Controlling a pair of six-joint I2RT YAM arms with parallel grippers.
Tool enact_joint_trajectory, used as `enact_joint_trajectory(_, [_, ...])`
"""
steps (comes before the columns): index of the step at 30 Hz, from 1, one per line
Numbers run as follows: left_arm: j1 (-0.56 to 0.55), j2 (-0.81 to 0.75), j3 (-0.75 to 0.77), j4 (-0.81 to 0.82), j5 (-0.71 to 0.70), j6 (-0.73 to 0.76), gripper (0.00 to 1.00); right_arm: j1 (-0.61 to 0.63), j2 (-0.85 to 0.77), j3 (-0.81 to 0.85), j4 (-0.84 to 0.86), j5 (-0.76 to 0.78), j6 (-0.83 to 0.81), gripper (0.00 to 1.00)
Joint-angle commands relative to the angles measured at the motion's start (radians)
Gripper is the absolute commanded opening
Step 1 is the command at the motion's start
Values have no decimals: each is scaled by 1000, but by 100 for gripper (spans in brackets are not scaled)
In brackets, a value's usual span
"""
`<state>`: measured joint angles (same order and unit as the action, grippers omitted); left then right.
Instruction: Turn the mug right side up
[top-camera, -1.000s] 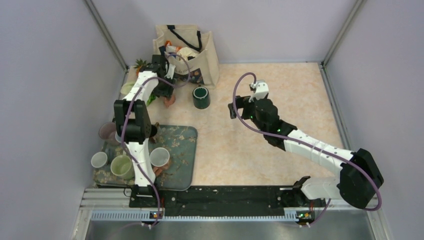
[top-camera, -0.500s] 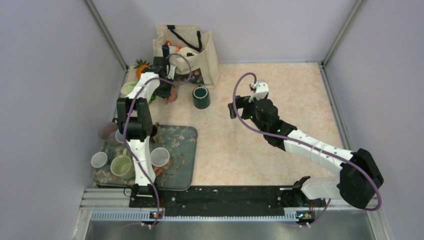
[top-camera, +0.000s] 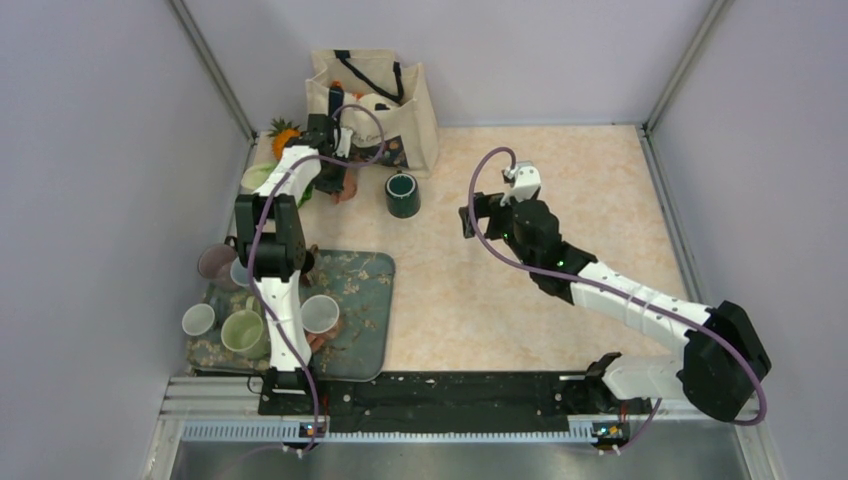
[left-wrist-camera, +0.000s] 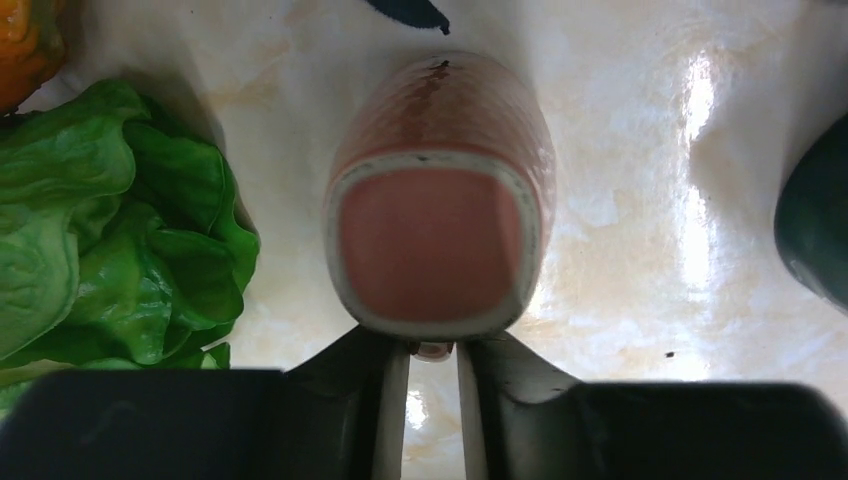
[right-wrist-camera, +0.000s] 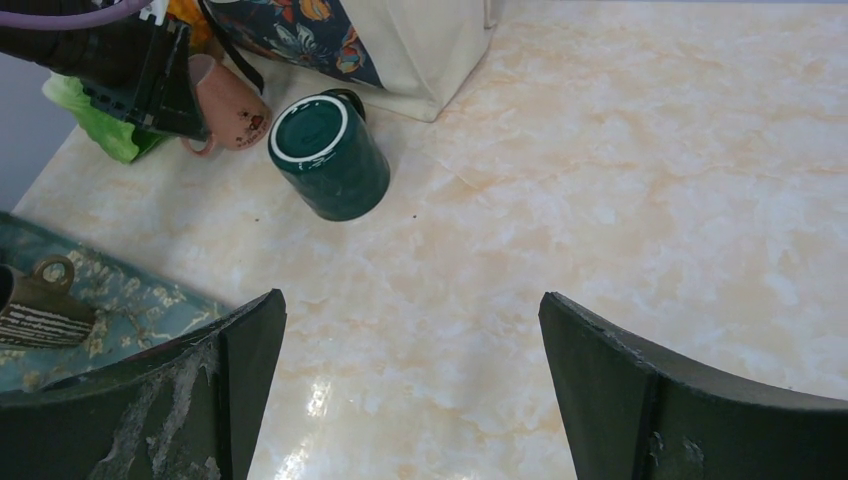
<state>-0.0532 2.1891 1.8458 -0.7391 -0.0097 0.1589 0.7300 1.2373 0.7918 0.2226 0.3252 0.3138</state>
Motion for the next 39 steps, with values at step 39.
enact_joint_trajectory(39, [28,-719,-471,-29,780,-79,0,42,454,43,836,-480,604,95])
